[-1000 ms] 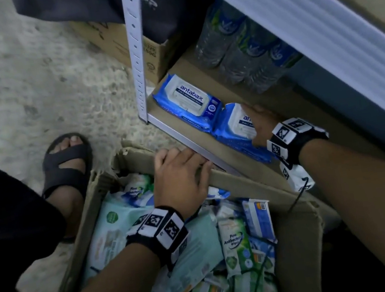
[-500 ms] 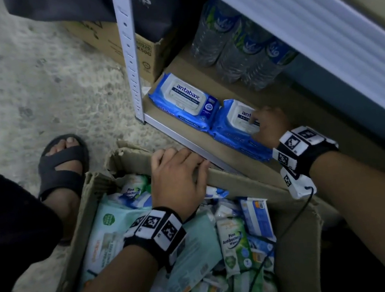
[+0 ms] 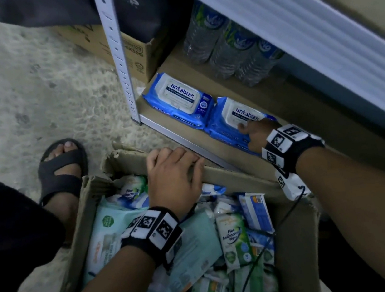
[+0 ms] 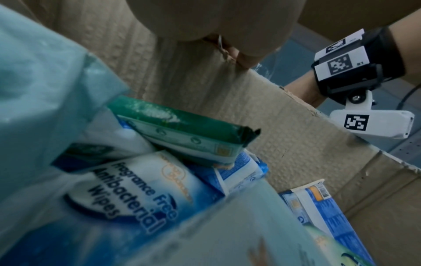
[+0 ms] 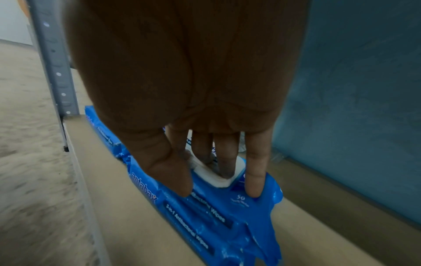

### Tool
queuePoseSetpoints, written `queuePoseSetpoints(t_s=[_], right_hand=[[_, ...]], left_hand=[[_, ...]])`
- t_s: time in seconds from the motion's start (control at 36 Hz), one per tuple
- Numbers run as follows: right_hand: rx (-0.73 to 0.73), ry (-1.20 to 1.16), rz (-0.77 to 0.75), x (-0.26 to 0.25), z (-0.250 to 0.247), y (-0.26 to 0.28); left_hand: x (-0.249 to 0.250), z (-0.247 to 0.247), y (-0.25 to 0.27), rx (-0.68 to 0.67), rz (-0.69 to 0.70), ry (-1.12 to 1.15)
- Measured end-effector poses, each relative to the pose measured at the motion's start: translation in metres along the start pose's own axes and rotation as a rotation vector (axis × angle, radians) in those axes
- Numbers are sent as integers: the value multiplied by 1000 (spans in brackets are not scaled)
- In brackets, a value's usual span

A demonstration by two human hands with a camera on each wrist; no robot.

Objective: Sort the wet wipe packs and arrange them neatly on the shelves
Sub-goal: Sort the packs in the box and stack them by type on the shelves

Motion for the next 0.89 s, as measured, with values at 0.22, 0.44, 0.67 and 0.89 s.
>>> queuePoseSetpoints(t_s=[0.22,0.44,0.67,0.89], right_hand=[[25,-198,-34,7,-2,8],[344,-591,-89,17,24,62],[728,-920,-134,9,73,142],[751,-1016,-38,-25,150,163]], left_hand=[[-1,2,1,-37,-14,-26],[-1,-6,-3,-143,-24,-83],[12,-28,20,-294,35,-115],[36,-27,69,-385,-63,-219]])
Point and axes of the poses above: each hand's wrist, its own y-axis away from the middle knuckle, its own z-axis out of the palm, x = y × z, the point moved 1 cm from there along -y, towards the middle knuckle, and after that the axes turned 9 degrees about -x, right-handed, at the moved point
